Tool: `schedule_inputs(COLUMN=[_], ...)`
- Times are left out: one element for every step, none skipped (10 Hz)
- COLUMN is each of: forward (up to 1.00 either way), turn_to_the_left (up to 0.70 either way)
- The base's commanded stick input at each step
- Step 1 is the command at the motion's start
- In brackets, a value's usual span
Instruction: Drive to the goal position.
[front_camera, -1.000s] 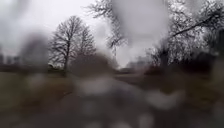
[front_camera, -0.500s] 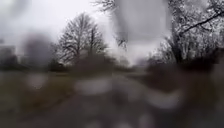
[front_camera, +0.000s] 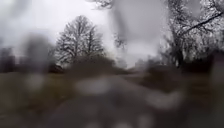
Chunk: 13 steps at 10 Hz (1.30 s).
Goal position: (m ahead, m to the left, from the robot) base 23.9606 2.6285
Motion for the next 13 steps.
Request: schedule_inputs(forward=[0.85,0.85,0.85,0.85,0.85,0.85,0.85,0.85,0.85,0.85,0.85,0.85,0.85], turn_to_the_left=[0.0,0.0,0.0,0.0,0.0,0.0,0.0,0.0,0.11,0.34,0.34,0.34,0.06])
